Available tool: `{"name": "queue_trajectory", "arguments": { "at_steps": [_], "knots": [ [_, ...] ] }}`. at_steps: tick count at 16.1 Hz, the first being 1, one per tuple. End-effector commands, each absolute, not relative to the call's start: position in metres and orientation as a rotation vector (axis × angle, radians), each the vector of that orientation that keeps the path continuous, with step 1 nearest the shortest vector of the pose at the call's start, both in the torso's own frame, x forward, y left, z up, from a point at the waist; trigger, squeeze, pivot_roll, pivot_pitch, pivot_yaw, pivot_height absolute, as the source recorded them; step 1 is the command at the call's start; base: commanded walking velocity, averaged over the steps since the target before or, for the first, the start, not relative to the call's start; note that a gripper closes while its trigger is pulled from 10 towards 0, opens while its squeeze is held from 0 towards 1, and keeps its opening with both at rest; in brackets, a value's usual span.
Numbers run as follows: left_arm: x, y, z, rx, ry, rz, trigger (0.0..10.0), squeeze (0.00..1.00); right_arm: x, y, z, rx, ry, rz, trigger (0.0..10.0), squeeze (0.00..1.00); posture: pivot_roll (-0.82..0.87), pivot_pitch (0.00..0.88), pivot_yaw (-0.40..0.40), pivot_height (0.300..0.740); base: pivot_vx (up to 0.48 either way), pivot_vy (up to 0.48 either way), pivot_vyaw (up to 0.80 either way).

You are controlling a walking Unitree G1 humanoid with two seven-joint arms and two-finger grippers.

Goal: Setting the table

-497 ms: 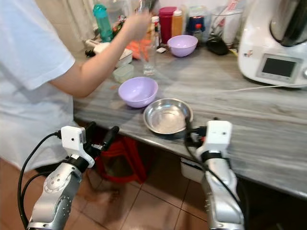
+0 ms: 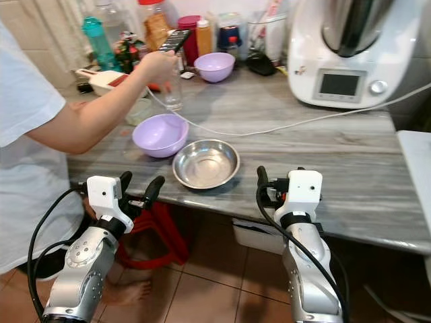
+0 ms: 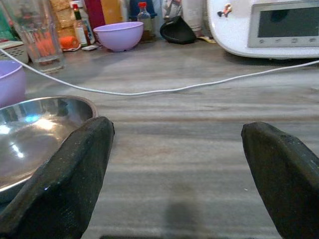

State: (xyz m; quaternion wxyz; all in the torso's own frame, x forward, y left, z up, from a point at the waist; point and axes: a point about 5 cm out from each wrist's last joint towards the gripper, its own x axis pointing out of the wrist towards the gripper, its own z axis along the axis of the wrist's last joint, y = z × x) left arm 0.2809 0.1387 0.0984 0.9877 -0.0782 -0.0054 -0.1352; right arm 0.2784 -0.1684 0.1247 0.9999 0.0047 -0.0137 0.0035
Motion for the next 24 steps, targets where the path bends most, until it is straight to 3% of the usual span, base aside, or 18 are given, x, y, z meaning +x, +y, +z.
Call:
{"name": "queue_trajectory", "arguments": {
  "at_steps": [1,5,8,13,16,18,24],
  "knots": [
    [0.279,0.149,0.094,-0.137,-0.003,-0.226,10.0,0.0,0.28,-0.163,0.129,0.011,-0.041,0.026,10.0,0.0,-0.11,0.0,0.101,0.74,0.0,0.0,-0.8],
    [0.27,0.167,0.081,-0.101,0.021,-0.134,10.0,0.0,0.273,-0.168,0.13,0.014,-0.05,0.016,10.0,0.0,-0.11,0.001,0.088,0.74,0.0,0.0,-0.74],
    [0.264,0.178,0.073,-0.059,0.032,-0.096,10.0,0.0,0.259,-0.173,0.132,-0.017,-0.072,0.012,10.0,0.0,-0.12,0.006,0.09,0.74,0.0,0.0,0.0],
    [0.237,0.211,0.056,0.022,0.082,-0.002,10.0,0.0,0.224,-0.19,0.108,-0.09,0.051,-0.046,10.0,0.0,-0.12,0.004,0.107,0.74,0.0,0.0,0.0],
    [0.23,0.212,0.053,0.04,0.08,0.013,10.0,0.0,0.215,-0.185,0.105,-0.106,0.033,0.002,10.0,0.0,-0.12,0.0,0.094,0.74,0.0,0.0,0.0],
    [0.23,0.209,0.054,0.048,0.068,0.012,10.0,0.0,0.213,-0.191,0.102,-0.089,0.049,-0.076,10.0,0.0,-0.11,0.0,0.086,0.74,0.0,0.0,0.0],
    [0.246,0.198,0.065,0.024,0.045,-0.055,10.0,0.0,0.211,-0.185,0.1,-0.094,0.065,-0.053,10.0,0.0,-0.13,0.0,0.137,0.74,0.0,0.0,0.0]
  ]
}}
